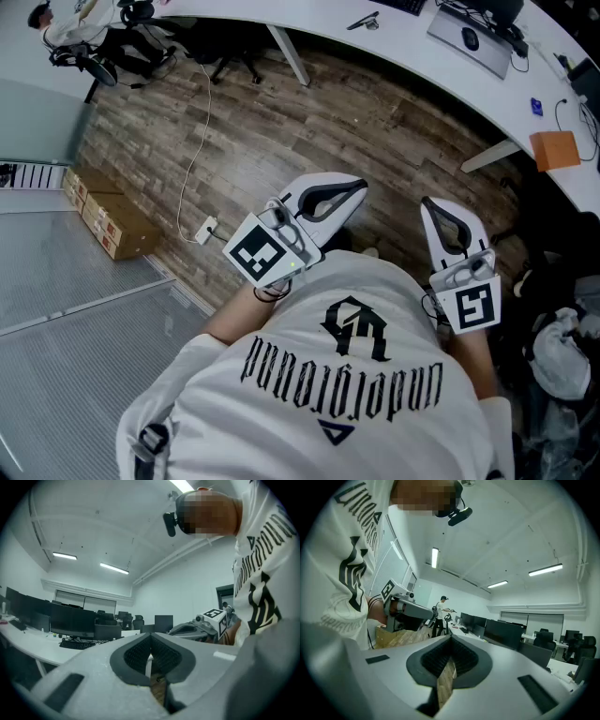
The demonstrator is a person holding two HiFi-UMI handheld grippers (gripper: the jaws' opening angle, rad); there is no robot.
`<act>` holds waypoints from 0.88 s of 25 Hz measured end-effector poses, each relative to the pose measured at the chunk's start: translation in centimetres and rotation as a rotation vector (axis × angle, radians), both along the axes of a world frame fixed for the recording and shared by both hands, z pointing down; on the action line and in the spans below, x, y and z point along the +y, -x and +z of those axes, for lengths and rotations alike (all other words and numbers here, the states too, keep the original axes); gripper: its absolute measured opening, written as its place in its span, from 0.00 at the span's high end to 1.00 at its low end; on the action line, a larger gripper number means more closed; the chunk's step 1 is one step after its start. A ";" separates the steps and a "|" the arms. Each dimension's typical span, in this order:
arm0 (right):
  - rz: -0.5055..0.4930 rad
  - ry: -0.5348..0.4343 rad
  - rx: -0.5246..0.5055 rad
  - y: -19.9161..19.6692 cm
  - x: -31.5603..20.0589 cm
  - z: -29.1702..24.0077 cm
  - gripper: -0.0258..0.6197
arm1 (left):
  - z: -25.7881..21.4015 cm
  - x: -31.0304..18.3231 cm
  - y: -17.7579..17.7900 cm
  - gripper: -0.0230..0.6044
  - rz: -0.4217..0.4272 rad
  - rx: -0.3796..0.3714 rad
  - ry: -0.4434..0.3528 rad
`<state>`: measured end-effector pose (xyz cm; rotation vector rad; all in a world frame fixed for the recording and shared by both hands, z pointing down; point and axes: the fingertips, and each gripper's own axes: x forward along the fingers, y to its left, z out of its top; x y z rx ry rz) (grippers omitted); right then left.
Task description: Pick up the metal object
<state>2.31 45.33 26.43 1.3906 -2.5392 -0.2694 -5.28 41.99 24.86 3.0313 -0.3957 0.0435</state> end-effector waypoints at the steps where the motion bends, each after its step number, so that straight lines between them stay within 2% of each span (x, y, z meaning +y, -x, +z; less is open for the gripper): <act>1: 0.001 0.001 0.004 0.1 -0.3 0.0 0.94 | -0.1 -0.5 0.2 0.94 -0.001 0.009 -0.011; 9: 0.009 0.013 0.029 1.7 -4.1 0.8 0.94 | 0.4 -5.4 2.7 0.94 -0.019 0.035 -0.023; 19: 0.048 -0.012 0.029 6.5 -13.8 -1.4 0.94 | -0.8 -14.6 8.4 0.94 0.006 0.046 -0.027; 22: 0.069 -0.023 0.054 7.4 -16.4 -1.8 0.94 | -0.5 -16.7 10.5 0.94 0.005 0.014 -0.017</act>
